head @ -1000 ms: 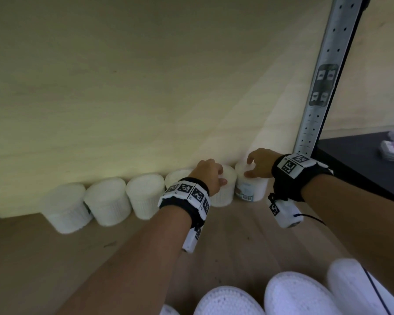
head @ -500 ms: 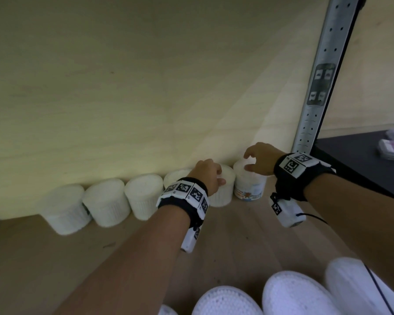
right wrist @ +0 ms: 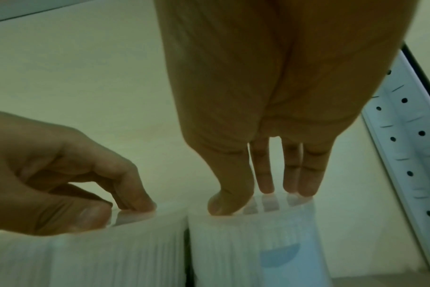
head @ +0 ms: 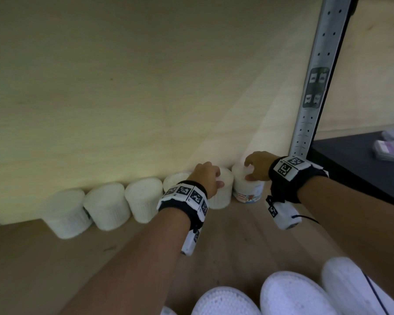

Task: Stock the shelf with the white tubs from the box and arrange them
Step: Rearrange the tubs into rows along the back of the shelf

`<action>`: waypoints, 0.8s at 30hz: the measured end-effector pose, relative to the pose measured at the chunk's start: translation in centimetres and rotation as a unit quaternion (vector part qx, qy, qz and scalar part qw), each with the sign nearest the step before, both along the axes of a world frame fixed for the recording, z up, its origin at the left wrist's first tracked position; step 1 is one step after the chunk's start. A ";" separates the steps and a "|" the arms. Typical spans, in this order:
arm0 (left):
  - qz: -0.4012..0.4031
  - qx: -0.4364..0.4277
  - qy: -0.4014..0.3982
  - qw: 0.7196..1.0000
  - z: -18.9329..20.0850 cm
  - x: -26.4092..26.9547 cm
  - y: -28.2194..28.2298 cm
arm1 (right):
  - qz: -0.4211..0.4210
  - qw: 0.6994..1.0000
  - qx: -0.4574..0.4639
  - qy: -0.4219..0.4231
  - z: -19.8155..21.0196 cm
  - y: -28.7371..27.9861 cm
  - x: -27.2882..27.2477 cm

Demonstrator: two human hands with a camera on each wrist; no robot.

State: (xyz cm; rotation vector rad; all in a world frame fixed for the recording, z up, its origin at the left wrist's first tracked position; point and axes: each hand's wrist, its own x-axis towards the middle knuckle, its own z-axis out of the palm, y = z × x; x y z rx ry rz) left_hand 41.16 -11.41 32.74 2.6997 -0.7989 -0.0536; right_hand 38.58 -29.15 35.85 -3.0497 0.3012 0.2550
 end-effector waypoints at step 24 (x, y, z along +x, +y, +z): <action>-0.005 -0.004 -0.002 1.000 0.2 -0.2 0.1 | 0.018 0.999 -0.029 0.024 0.7 0.3 0.3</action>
